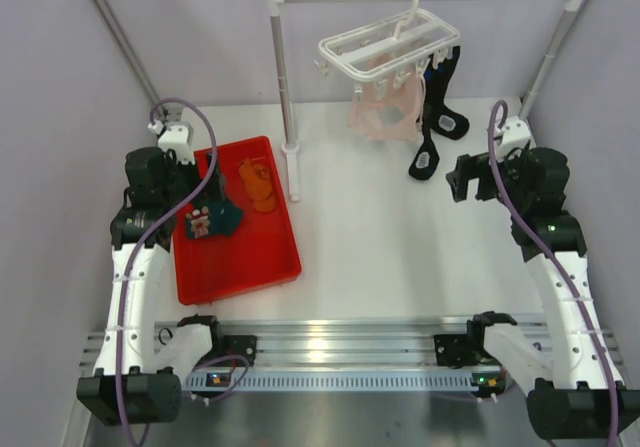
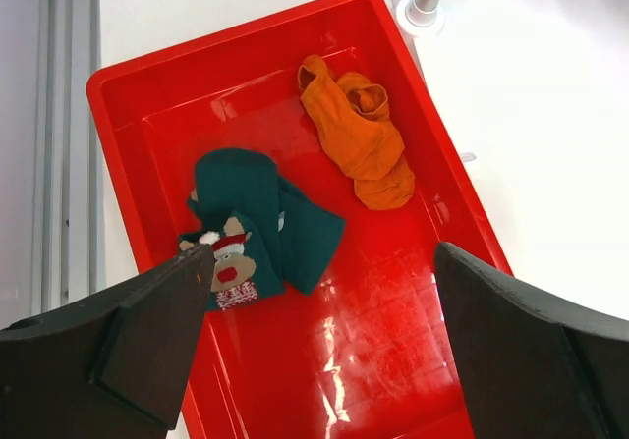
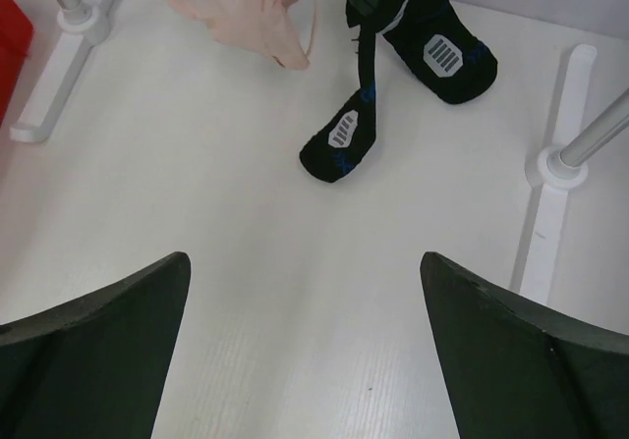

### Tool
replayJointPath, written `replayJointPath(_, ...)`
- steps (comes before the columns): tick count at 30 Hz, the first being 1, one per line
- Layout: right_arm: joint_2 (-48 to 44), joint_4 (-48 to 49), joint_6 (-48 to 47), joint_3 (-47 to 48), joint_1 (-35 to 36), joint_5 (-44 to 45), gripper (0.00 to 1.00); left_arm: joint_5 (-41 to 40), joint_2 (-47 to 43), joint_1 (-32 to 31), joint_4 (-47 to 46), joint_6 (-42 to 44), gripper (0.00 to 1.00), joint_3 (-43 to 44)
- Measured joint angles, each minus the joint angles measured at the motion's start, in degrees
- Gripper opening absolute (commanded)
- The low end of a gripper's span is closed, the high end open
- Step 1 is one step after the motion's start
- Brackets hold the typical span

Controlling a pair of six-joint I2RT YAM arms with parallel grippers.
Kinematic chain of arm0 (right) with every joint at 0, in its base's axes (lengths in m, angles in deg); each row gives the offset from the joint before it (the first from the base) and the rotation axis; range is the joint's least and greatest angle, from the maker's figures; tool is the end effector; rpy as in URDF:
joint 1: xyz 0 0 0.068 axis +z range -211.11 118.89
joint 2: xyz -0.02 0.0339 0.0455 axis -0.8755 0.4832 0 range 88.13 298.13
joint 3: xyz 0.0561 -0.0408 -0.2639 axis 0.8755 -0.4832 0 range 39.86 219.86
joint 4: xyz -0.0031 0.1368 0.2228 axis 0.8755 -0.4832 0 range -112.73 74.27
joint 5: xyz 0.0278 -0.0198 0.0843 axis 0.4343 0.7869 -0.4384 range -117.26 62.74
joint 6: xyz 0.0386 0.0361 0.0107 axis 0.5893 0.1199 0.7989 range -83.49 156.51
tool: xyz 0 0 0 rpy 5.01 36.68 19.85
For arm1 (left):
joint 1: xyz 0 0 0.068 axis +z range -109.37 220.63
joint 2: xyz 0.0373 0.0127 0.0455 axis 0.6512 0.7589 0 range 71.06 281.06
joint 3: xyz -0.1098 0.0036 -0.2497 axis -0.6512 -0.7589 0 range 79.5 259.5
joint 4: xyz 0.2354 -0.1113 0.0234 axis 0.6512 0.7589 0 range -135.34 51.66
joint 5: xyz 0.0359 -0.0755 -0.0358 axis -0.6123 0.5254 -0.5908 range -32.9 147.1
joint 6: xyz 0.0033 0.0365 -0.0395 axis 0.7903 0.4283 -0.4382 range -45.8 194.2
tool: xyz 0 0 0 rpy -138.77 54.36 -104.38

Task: Clip the socks to the hanger
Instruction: Open the clamp at the hanger.

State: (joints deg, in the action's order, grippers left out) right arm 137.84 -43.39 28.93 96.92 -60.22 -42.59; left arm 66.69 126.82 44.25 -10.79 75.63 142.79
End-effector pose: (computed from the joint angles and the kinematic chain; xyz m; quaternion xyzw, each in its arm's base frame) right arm 0.1861 0.0122 0.3681 -0.1360 0.8056 0.0762 0.5716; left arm 0.2036 0.0070 0.3738 0.0273 0.8505 -0.0482 0.5231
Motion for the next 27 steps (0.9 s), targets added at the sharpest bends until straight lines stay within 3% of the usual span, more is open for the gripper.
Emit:
replayJointPath(4,1.51,0.22,1.66,2.29,-0.07,0.02,1.00,1.79,-1.64,0.00,-0.98,1.25,0.98,-0.83)
replayJointPath(8,3.34,1.18,2.62,3.67,-0.07,-2.10,1.00,10.80,-4.85,0.07,-4.04,2.08,0.97,-2.73)
replayJointPath(14,6.08,4.61,5.38,4.90,-0.07,-6.78,0.99,25.77,-9.11,-2.01,-21.92,-0.20,0.95,-12.61)
replayJointPath(21,9.01,17.59,11.41,5.77,-0.09,-12.83,0.85,29.11,-2.23,-16.79,-35.15,6.21,0.93,-13.97)
replayJointPath(27,14.08,32.04,17.44,6.84,-0.20,-17.46,0.80,26.99,3.30,-29.18,-44.15,14.03,0.91,-14.19)
